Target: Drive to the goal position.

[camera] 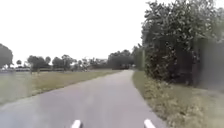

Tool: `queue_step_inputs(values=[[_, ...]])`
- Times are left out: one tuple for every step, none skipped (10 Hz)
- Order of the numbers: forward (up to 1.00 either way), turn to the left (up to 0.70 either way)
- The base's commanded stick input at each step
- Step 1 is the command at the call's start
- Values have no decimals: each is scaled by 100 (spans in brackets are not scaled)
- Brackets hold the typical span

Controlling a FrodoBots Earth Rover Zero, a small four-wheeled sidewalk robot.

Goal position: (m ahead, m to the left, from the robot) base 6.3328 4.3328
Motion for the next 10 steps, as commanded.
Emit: queue_step_inputs(values=[[85, 0], [85, 0], [85, 0], [85, 0], [85, 0], [85, 0], [85, 0], [85, 0], [85, 0], [85, 0]])
